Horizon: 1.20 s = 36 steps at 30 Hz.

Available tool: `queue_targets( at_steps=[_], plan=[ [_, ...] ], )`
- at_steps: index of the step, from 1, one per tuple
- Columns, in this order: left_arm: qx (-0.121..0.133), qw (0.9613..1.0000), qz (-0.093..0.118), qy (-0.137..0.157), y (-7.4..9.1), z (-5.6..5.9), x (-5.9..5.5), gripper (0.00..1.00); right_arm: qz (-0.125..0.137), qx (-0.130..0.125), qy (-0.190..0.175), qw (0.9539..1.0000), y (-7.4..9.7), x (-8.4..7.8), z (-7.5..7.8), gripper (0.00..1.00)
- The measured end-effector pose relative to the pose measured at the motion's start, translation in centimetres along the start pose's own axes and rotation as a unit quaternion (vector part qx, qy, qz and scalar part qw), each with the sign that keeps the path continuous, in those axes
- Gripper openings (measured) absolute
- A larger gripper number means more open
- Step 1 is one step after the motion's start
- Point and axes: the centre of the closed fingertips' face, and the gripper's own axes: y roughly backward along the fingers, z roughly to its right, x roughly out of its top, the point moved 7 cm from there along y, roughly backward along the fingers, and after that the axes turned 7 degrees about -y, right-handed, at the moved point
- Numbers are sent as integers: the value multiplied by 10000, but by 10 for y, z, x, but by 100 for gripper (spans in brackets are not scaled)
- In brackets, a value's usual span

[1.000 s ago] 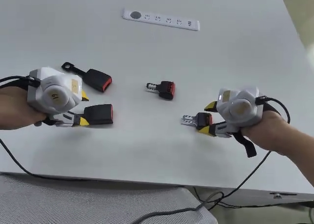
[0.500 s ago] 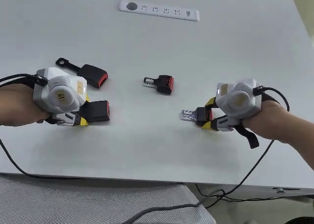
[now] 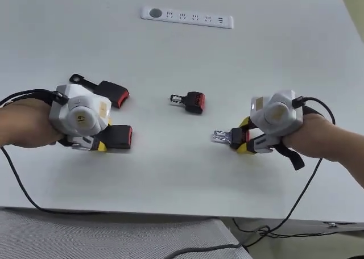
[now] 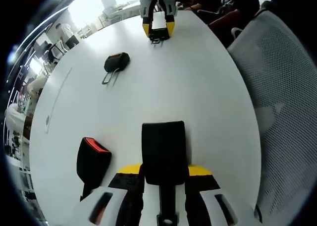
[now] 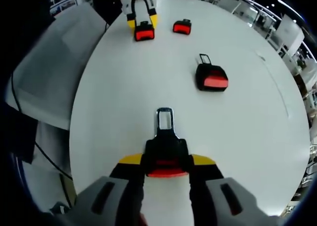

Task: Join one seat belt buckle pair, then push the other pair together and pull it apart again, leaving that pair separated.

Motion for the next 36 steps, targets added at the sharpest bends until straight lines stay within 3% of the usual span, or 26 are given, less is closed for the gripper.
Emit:
queue_targets(
  at_steps=[8, 22, 24, 28, 36],
  plan=[
    [-158, 9998, -103, 21, -1, -1, 0, 32, -18, 6, 86, 10000, 2, 2, -4, 36],
    [-119, 9998, -153, -69, 0, 2, 2, 32, 378, -114, -389, 9985, -2, 1, -15, 36],
    [-111, 9998, -173, -61, 0, 2, 3, 32, 527, -77, -595, 9968, -4, 4, -17, 36],
    [-91, 9998, -161, -43, 1, 3, 3, 32, 601, -58, -633, 9962, -8, 12, -23, 36],
    [-52, 9999, -153, -17, 0, 3, 2, 32, 775, -60, -454, 9959, -20, 37, -39, 36]
  ],
)
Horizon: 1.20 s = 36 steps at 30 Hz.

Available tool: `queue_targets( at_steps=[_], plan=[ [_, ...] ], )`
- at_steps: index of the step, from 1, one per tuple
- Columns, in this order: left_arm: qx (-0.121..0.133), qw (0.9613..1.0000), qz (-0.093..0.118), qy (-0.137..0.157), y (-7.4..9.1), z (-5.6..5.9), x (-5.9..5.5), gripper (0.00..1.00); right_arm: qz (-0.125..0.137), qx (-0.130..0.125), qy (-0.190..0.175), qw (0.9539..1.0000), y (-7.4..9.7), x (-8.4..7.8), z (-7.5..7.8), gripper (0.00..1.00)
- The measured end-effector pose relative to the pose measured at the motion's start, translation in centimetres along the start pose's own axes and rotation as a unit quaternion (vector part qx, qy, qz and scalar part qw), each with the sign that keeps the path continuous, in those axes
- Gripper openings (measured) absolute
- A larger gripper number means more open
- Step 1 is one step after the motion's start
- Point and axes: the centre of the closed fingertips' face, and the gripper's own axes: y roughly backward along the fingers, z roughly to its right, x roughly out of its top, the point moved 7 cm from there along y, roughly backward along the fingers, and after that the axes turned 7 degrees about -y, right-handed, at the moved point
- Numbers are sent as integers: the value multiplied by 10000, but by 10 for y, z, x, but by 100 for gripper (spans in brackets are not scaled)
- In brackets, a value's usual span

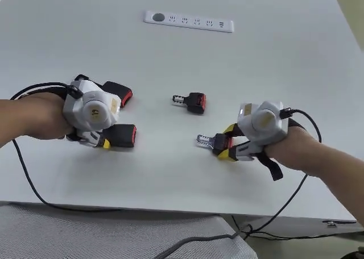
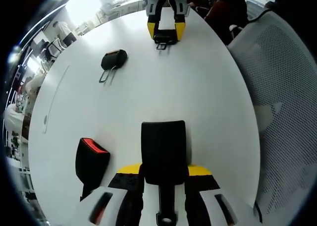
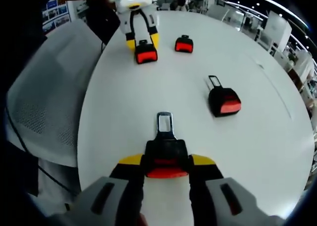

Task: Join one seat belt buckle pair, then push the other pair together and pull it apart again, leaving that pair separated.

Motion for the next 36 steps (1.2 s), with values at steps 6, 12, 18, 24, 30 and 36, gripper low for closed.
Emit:
queue_targets(
  at_steps=[6, 12, 18, 24, 30, 36],
  plan=[
    [37, 10000, -12, 19, 1, 1, 1, 32, 166, -45, 61, 9998, -12, 19, -10, 36],
    [47, 10000, 13, 37, 2, 2, 1, 32, 354, -80, 52, 9993, -25, 37, -19, 36],
    [16, 10000, 27, 8, 1, 1, 0, 32, 467, -40, 121, 9988, -39, 59, -27, 36],
    [10, 10000, 45, 8, 2, 1, 0, 32, 541, -55, 182, 9984, -53, 80, -32, 36],
    [8, 10000, 35, 13, 2, 1, 0, 32, 482, 6, 366, 9982, -62, 96, -38, 35],
    [19, 10000, 42, 19, 2, 1, 0, 32, 431, 34, 477, 9979, -68, 106, -42, 35]
  ],
)
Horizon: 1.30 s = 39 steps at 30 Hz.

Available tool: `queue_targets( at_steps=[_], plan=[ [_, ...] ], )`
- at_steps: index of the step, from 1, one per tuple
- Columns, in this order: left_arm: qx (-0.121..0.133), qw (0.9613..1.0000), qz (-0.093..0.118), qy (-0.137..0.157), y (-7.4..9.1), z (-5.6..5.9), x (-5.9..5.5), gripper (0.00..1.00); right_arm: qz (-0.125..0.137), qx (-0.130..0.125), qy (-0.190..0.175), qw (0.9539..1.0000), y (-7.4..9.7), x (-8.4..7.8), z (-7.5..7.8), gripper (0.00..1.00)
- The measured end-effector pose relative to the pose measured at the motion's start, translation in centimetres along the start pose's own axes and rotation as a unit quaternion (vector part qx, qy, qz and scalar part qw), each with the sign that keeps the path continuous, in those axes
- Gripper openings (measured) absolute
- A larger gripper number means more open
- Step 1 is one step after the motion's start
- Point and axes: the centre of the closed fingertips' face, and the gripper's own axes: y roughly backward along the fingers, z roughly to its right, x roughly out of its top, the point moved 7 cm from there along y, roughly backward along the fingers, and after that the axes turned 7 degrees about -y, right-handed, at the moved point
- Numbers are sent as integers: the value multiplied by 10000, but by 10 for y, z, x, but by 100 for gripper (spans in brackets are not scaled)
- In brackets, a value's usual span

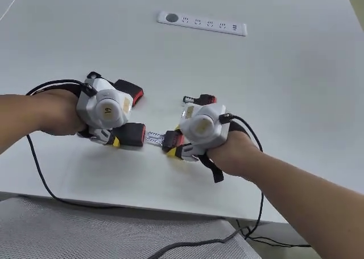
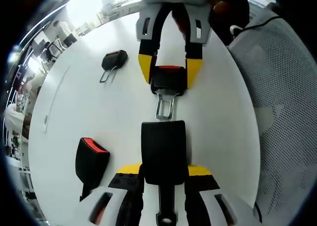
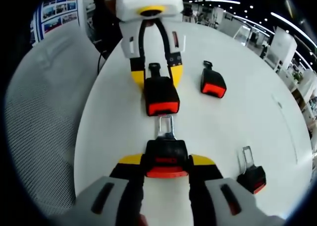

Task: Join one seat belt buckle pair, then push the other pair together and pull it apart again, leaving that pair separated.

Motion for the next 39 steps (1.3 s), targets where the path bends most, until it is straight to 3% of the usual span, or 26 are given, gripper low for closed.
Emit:
queue_targets(
  at_steps=[9, 13, 27, 31, 39],
  plan=[
    [-11, 10000, -10, -20, -9, -7, -8, 32, -195, 3, 241, 9995, -2, 6, -2, 35],
    [-1, 10000, -29, -29, -14, -10, -11, 31, -303, -115, 557, 9979, -4, 13, -3, 34],
    [-51, 9999, 33, -151, -2, -3, -2, 31, -57, 87, 466, 9989, -10, 15, 2, 34],
    [-92, 9999, 57, -116, -1, -3, -1, 31, 88, 186, 290, 9994, -10, 14, 3, 34],
    [-170, 9996, 124, -180, -6, -8, -6, 31, 209, 359, 274, 9988, -13, 18, 6, 33]
  ],
)
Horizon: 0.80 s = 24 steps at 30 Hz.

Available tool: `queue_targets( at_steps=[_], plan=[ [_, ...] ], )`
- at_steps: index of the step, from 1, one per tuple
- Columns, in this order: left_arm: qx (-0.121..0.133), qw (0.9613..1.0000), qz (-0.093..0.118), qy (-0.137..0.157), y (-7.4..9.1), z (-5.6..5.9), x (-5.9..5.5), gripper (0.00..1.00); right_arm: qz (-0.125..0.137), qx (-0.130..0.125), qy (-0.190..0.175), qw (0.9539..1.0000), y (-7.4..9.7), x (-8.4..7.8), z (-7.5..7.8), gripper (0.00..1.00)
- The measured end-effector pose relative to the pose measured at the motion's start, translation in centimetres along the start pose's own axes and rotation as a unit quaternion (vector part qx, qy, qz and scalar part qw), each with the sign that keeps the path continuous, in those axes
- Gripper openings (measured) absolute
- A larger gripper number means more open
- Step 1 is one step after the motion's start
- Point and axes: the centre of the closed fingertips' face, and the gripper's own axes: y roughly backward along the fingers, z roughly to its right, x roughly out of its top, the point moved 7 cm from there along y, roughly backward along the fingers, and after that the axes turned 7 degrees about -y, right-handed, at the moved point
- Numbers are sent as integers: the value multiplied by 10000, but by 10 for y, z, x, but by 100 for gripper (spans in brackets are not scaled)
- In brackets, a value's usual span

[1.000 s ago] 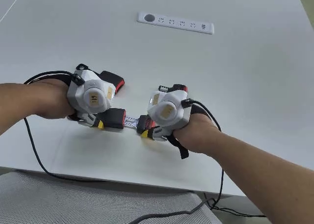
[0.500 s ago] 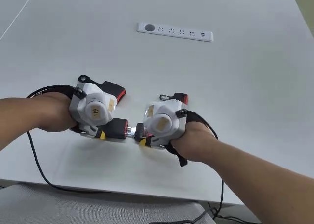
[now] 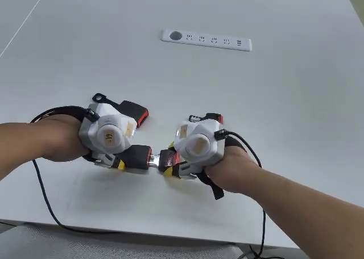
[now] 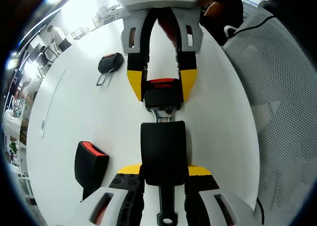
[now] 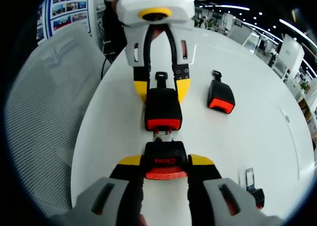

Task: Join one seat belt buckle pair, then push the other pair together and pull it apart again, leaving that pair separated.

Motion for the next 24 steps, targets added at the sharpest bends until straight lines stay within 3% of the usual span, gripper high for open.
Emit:
queue_targets(
  at_steps=[8, 24],
  plan=[
    [-13, 10000, 46, 77, -5, -4, -6, 30, 35, -28, -25, 10000, -2, 3, -2, 32],
    [-31, 10000, -24, 27, 5, 4, 6, 30, -101, -29, 89, 9999, -3, 6, -3, 32]
  ],
)
